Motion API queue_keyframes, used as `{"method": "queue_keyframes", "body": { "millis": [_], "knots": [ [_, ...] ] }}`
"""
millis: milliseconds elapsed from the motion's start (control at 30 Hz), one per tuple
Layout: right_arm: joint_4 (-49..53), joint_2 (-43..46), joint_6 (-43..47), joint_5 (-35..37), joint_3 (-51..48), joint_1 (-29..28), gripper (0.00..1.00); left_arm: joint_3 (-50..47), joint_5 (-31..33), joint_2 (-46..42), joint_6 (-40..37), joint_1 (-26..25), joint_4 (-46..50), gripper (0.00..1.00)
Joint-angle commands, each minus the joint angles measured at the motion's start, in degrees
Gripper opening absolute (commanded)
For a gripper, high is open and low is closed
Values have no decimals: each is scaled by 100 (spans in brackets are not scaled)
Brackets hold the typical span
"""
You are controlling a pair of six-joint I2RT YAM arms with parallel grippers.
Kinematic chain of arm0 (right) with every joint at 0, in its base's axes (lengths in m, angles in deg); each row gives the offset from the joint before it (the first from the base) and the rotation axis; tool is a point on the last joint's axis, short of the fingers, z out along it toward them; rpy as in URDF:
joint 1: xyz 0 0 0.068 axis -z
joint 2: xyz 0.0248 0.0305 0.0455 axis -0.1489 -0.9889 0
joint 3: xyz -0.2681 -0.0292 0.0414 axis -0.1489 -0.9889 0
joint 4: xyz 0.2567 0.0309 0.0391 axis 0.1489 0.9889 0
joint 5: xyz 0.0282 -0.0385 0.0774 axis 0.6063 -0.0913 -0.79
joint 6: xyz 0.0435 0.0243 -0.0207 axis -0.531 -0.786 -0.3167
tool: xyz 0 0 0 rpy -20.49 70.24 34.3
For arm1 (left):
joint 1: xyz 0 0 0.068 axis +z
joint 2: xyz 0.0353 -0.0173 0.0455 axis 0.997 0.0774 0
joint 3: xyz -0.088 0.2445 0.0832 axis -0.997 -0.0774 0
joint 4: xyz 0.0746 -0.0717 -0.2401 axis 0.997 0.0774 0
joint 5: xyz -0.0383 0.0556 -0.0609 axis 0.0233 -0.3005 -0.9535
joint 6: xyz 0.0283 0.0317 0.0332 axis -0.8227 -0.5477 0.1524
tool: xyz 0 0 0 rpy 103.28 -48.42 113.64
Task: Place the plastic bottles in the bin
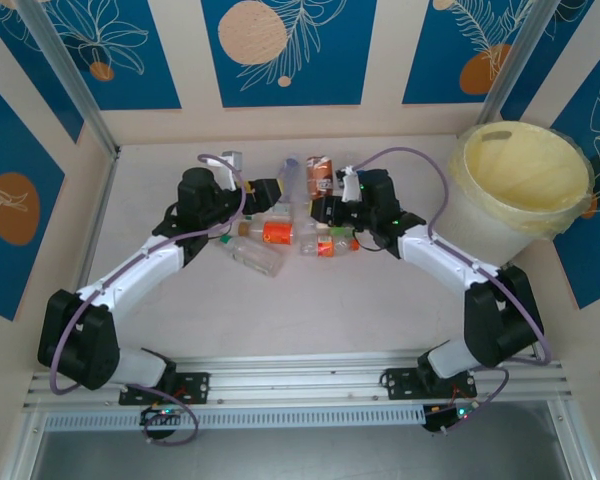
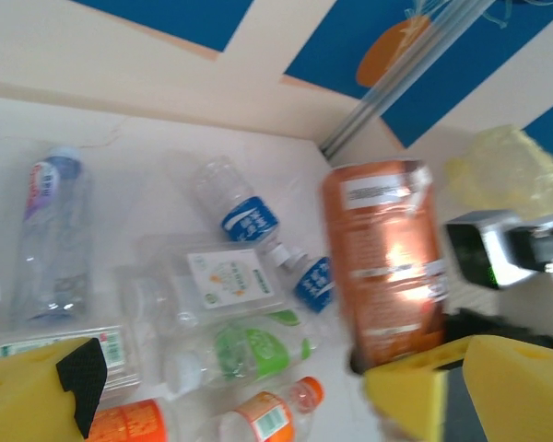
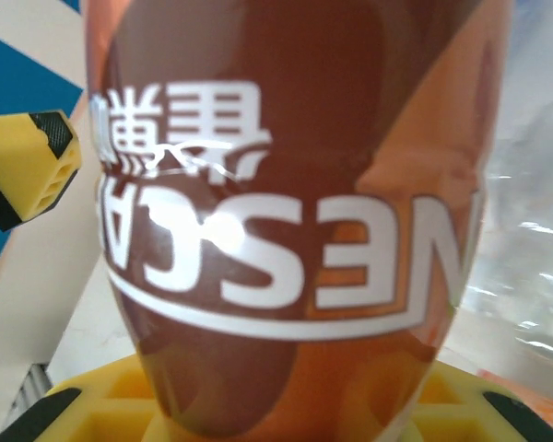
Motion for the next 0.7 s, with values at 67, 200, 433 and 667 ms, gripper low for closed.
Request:
{"method": "queue_keyframes", "body": {
  "millis": [67, 200, 433, 667],
  "knots": [
    [1272, 635, 1069, 556, 587, 373, 28, 68, 517, -28, -330, 1, 302, 100],
    [1791, 911, 1628, 994, 1008, 633, 28, 77, 644, 106, -227, 2, 387, 100],
    [1965, 1388, 2080, 1418, 1368, 1219, 28, 98, 708, 184, -215, 1, 414, 100],
    [1537, 1982, 2251, 1723, 1446, 2061, 30, 210, 763, 234, -230, 1, 640, 100]
  ]
}}
